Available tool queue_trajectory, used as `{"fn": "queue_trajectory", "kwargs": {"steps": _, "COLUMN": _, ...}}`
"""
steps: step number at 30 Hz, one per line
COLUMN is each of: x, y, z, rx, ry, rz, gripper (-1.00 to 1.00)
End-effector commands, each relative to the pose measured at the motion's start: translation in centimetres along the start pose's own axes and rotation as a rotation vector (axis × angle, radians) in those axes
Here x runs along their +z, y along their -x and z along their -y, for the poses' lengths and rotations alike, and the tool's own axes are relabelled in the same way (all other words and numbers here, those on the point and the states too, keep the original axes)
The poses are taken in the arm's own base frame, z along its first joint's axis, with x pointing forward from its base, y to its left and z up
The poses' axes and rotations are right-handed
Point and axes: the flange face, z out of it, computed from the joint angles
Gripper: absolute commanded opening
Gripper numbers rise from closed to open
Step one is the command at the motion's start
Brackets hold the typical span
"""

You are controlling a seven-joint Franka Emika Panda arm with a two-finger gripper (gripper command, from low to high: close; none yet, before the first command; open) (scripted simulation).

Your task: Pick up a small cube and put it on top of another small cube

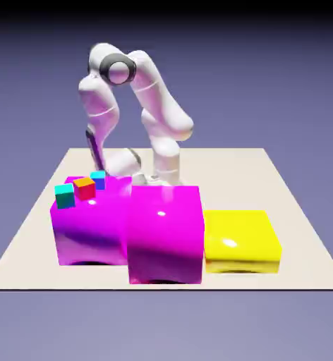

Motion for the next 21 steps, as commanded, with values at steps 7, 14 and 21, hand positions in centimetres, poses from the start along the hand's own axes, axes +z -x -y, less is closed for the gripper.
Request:
{"fn": "queue_trajectory", "kwargs": {"steps": 7, "x": 0.9, "y": -0.2, "z": 0.2, "rx": 0.000, "ry": 0.000, "rz": 0.000, "gripper": -1.00}}
{"fn": "queue_trajectory", "kwargs": {"steps": 14, "x": -5.8, "y": 3.5, "z": 3.2, "rx": -0.092, "ry": -0.079, "rz": 0.000, "gripper": -1.00}}
{"fn": "queue_trajectory", "kwargs": {"steps": 21, "x": -16.2, "y": 13.0, "z": 9.1, "rx": -0.341, "ry": -0.289, "rz": 0.041, "gripper": -1.00}}
